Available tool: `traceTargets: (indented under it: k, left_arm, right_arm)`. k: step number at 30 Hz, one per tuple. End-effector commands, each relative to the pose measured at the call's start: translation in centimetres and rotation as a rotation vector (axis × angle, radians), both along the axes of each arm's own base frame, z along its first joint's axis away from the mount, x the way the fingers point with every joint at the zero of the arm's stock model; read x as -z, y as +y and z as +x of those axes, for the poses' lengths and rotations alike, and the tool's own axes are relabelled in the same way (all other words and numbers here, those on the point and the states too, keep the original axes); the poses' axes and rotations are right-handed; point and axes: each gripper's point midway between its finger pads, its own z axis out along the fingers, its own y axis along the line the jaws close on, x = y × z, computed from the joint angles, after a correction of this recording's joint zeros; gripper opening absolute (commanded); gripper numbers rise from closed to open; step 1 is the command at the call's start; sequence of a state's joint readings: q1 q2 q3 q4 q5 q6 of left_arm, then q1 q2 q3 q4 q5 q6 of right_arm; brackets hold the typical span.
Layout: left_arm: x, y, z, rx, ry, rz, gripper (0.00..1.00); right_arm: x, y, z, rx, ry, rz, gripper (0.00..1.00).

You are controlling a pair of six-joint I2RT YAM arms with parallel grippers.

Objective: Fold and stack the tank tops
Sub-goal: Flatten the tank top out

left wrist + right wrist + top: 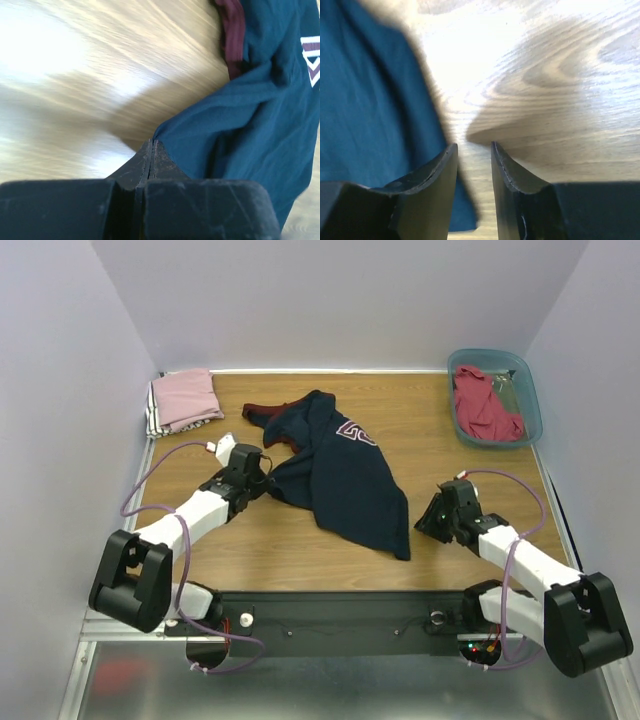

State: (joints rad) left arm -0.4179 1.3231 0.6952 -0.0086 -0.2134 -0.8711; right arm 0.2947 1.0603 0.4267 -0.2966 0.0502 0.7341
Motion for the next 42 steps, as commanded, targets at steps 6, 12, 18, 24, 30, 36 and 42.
traceTargets:
  k: [6,12,18,24,30,36,42]
  left_arm:
    - [-2.5,2.4,0.5,-0.010,-0.055,0.016,0.00]
    - [-2.4,2.1,0.6,0.001,-0.054,0.007,0.00]
    - [-2.8,2.2,0.7,0.001,-0.062,0.011,0.00]
    - [-3.0,2.2,0.6,0.006,-0.064,0.010,0.00]
    - [-3.2,2.1,0.5,0.008,-0.069,0.002,0.00]
    - [-3.4,1.8,0.6,0.016,-0.073,-0.009,0.00]
    - [-3.6,1.8,0.6,0.019,-0.078,-0.015,0.00]
  right_arm:
    - [0.5,1.9,-2.1,-0.029,0.036,0.134,0.43]
    - [0.7,4.9,-4.3,-0.112,0.051,0.199,0.49]
    - [2.5,7.8,-8.8,-0.158,0.136,0.197,0.45]
    - [4.4,7.2,-12.2,-0.149,0.217,0.203,0.41]
    - [4.2,6.3,-13.3,-0.129,0.245,0.196,0.41]
    - [5.0,5.7,-13.0,-0.093,0.253,0.149,0.41]
    - [5.7,5.6,-11.8,-0.042,0.224,0.139,0.41]
